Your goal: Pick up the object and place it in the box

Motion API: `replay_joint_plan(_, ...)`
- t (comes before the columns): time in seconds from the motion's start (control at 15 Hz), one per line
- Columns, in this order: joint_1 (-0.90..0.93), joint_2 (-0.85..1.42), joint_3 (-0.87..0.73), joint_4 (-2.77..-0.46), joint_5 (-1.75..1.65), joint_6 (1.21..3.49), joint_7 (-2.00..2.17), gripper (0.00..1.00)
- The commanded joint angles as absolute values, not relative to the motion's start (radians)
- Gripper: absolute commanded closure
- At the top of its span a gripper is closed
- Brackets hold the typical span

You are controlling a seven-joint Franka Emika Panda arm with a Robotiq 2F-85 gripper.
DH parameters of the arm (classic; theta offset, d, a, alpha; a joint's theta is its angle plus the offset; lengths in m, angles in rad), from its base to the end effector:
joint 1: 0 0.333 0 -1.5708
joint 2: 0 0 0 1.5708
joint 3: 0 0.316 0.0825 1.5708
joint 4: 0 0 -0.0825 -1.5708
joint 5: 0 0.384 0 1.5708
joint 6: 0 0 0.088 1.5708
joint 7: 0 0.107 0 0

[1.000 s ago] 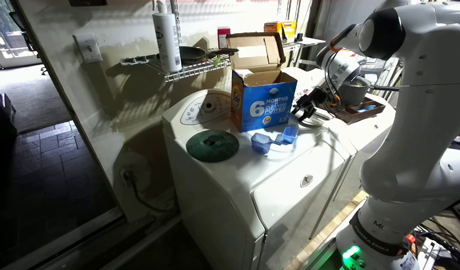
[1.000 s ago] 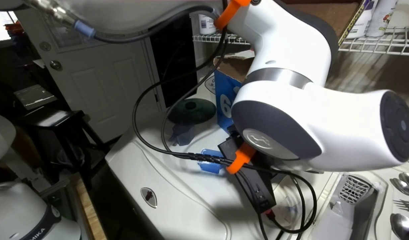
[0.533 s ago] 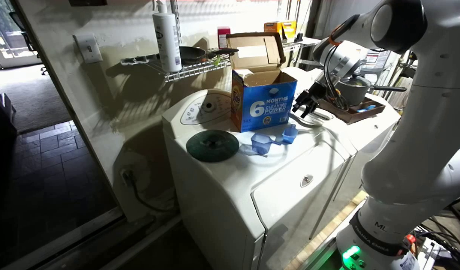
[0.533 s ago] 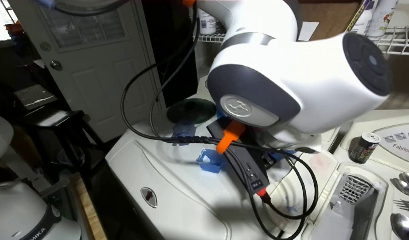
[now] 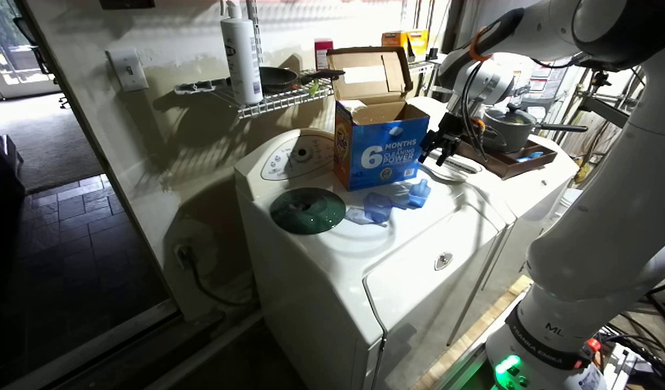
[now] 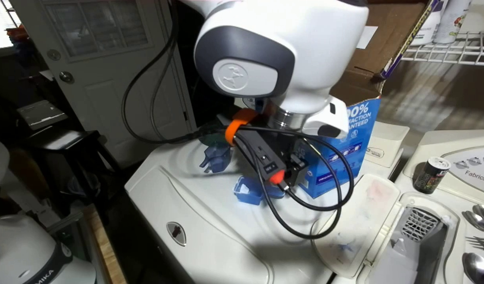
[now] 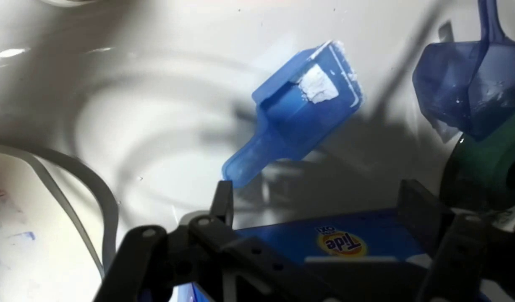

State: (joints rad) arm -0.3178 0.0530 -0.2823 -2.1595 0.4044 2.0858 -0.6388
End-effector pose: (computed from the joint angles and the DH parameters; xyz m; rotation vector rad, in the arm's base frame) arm 0.4507 -0.2838 0.3672 -2.7930 0.2588 -0.1266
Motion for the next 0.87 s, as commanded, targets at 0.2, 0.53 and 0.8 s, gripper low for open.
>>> replay_joint_plan(0.2, -0.252, -0.093, -0.238, -2.259, 0.181, 2.151, -0.421, 0.00)
replay_joint_plan(0.53, -0.235, -0.083, -0.241, -2.232, 0.165, 2.125, -0.410, 0.00)
replay_joint_plan(0.8, -0.234, -0.091, -0.241, -2.242, 0.159, 2.129, -0.404, 0.00)
